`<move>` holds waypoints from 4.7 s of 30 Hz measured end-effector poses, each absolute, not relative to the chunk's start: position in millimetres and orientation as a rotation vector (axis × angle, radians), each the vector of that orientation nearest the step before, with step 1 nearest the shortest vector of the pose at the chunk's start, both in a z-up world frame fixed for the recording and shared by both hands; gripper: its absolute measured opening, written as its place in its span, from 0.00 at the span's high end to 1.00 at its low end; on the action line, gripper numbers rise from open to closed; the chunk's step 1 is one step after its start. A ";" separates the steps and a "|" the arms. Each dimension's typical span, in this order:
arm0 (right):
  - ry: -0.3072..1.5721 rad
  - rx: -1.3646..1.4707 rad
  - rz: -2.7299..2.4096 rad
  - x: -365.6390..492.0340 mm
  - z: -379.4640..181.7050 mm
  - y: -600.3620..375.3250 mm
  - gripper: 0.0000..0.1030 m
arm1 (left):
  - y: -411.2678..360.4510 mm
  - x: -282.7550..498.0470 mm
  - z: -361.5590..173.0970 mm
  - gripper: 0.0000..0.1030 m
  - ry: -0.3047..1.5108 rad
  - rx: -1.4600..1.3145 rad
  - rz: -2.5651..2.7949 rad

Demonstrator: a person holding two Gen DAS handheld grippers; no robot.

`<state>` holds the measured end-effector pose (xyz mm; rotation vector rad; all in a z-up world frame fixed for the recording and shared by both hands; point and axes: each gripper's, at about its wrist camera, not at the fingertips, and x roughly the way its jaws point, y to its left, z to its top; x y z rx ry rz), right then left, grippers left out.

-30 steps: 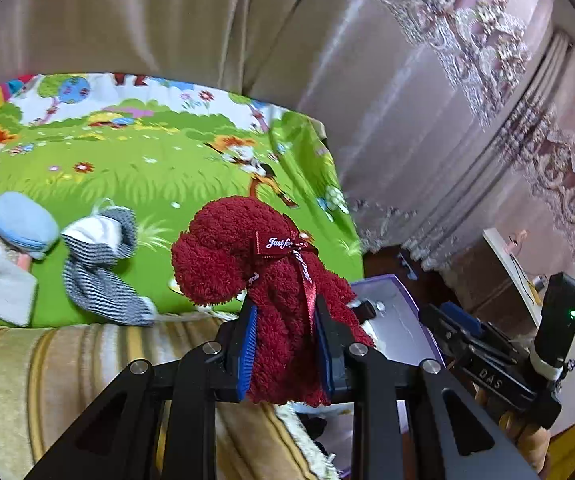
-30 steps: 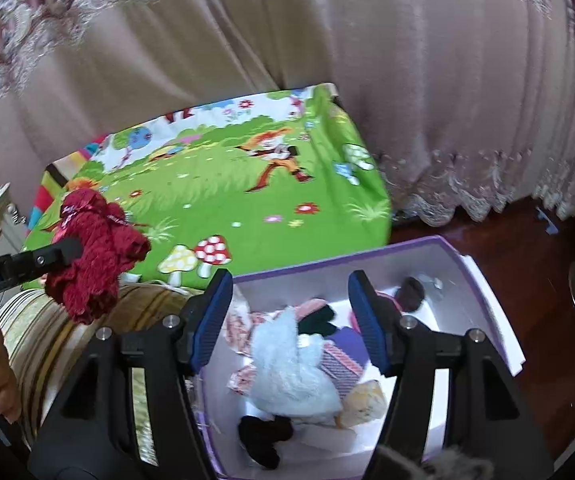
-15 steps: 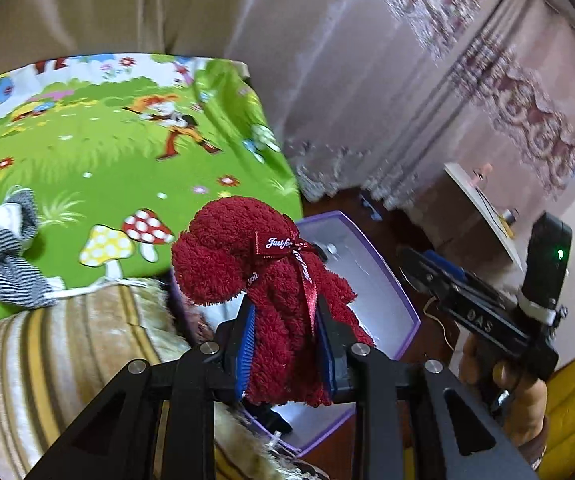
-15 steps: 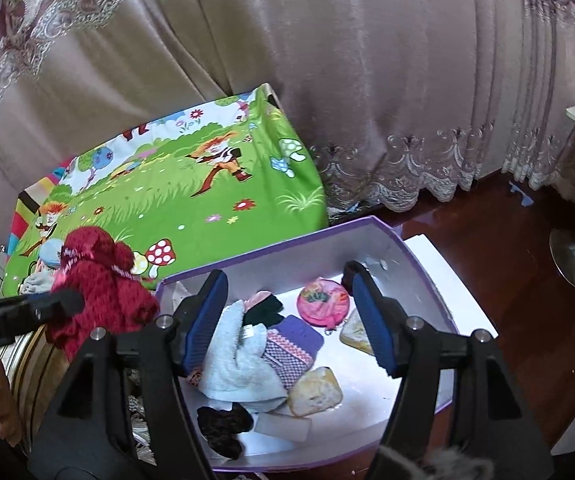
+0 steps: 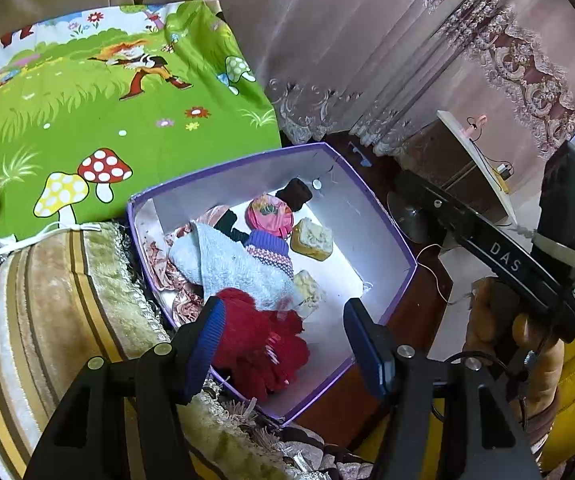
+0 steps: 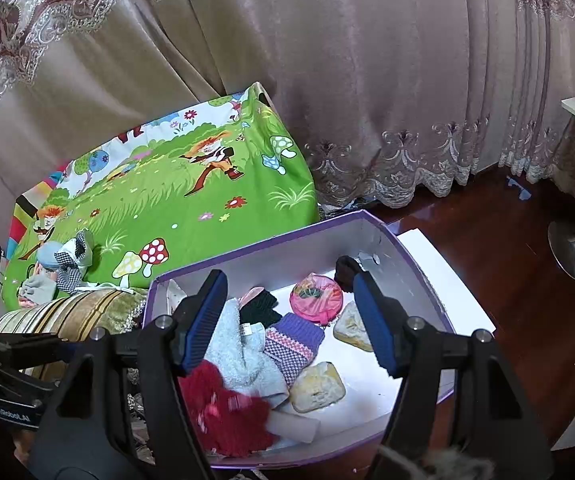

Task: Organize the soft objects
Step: 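Open the right tool to drop the towel in while the left tool drops the red knit in, then move both open tools back over the remaining soft items, then grasp the checked cloth with the right tool while the left tool grasps the grey drawstring bag, then lift the checked cloth and the grey bag and carry both toward the box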

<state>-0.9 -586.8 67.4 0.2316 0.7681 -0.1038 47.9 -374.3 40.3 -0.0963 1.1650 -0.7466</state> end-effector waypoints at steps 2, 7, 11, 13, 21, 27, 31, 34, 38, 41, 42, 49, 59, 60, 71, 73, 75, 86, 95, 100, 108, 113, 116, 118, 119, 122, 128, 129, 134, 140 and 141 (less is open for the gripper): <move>0.766 0.232 -0.098 -1.0 68.1 -585.6 0.33 | -371.3 47.5 42.1 0.39 1.159 -0.105 -0.744; 0.772 0.219 -0.077 0.6 69.9 -575.3 0.32 | -357.1 49.9 49.5 0.39 1.112 -0.135 -0.720; 0.780 0.196 -0.053 6.1 73.0 -561.8 0.32 | -331.5 56.1 58.1 0.39 1.060 -0.165 -0.676; 0.783 0.181 -0.038 10.2 75.7 -552.5 0.32 | -317.7 59.5 61.1 0.39 1.042 -0.185 -0.648; 0.805 0.101 0.058 28.8 83.2 -500.1 0.31 | -237.1 72.6 70.7 0.39 0.963 -0.289 -0.492; 0.816 0.043 0.129 40.2 88.1 -459.3 0.30 | -166.8 76.7 66.5 0.39 0.944 -0.396 -0.367; 0.826 0.008 0.173 46.5 88.6 -434.4 0.29 | -119.3 75.4 60.1 0.39 0.939 -0.476 -0.275; 0.834 -0.018 0.212 52.1 87.4 -414.5 0.29 | -94.5 74.7 55.2 0.39 0.937 -0.512 -0.224; 0.842 -0.046 0.258 58.6 86.5 -391.3 0.29 | -64.9 70.8 49.5 0.39 0.931 -0.557 -0.163; 0.848 -0.062 0.288 63.4 84.7 -376.1 0.29 | -44.9 70.3 42.3 0.39 0.941 -0.606 -0.129; 0.850 -0.067 0.299 65.4 83.3 -370.6 0.29 | -40.5 70.2 40.0 0.39 0.945 -0.616 -0.117; 0.875 -0.090 0.369 80.6 71.7 -334.0 0.28 | -14.0 72.9 25.3 0.39 0.974 -0.667 -0.041; 0.912 -0.108 0.442 105.5 53.6 -294.4 0.28 | -0.3 99.4 9.5 0.40 1.038 -0.726 -0.003; 0.918 -0.106 0.449 107.9 51.2 -291.5 0.28 | 0.7 102.2 7.8 0.40 1.044 -0.729 0.004; 0.969 -0.115 0.463 128.0 31.9 -268.9 0.28 | 15.0 139.6 -21.4 0.56 1.135 -0.831 0.085; 0.974 -0.119 0.459 131.5 29.4 -265.9 0.28 | 15.5 143.2 -24.7 0.57 1.140 -0.836 0.093; 0.981 -0.123 0.458 135.7 26.6 -261.9 0.28 | 16.2 145.6 -29.0 0.60 1.146 -0.842 0.101; 1.034 -0.152 0.460 156.2 7.7 -239.7 0.28 | 23.4 147.9 -46.2 0.79 1.116 -0.882 0.091; 1.082 -0.153 0.427 174.7 -9.0 -231.9 0.28 | 18.4 138.4 -39.9 0.92 1.034 -0.856 0.034; 1.100 -0.156 0.402 180.1 -16.8 -230.6 0.41 | 11.9 132.0 -24.0 0.92 0.949 -0.820 -0.014; 1.091 -0.127 0.405 176.2 -17.7 -235.5 0.76 | -0.3 125.5 -1.0 0.95 0.858 -0.728 -0.051; 1.046 -0.099 0.401 169.8 -7.8 -242.9 0.79 | -6.7 118.2 11.2 0.98 0.807 -0.688 -0.067; 1.017 -0.075 0.391 165.2 0.0 -249.5 0.79 | -9.3 116.8 13.7 0.98 0.796 -0.676 -0.073; 1.003 -0.058 0.380 161.5 4.8 -254.5 0.79 | -6.7 114.7 12.7 0.98 0.800 -0.687 -0.055; 0.998 -0.053 0.379 160.1 6.5 -255.9 0.79 | -4.6 113.8 11.5 0.98 0.807 -0.695 -0.035; 0.979 -0.033 0.378 153.5 13.1 -262.5 0.79 | 2.0 107.5 8.5 0.96 0.830 -0.739 -0.010; 0.935 0.005 0.372 139.1 28.4 -281.6 0.79 | 4.1 105.6 1.2 0.60 0.909 -0.734 0.080; 0.924 0.005 0.369 135.7 31.5 -285.4 0.79 | 4.4 108.8 -0.7 0.57 0.930 -0.737 0.093; 0.891 0.031 0.345 122.3 41.8 -311.3 0.79 | -1.4 129.2 -8.6 0.57 1.034 -0.700 0.126; 0.864 0.071 0.311 107.9 50.4 -343.3 0.79 | -12.9 153.8 -29.6 0.62 1.162 -0.672 0.150; 0.859 0.080 0.305 105.4 51.3 -349.0 0.79 | -16.6 155.7 -29.8 0.75 1.162 -0.647 0.148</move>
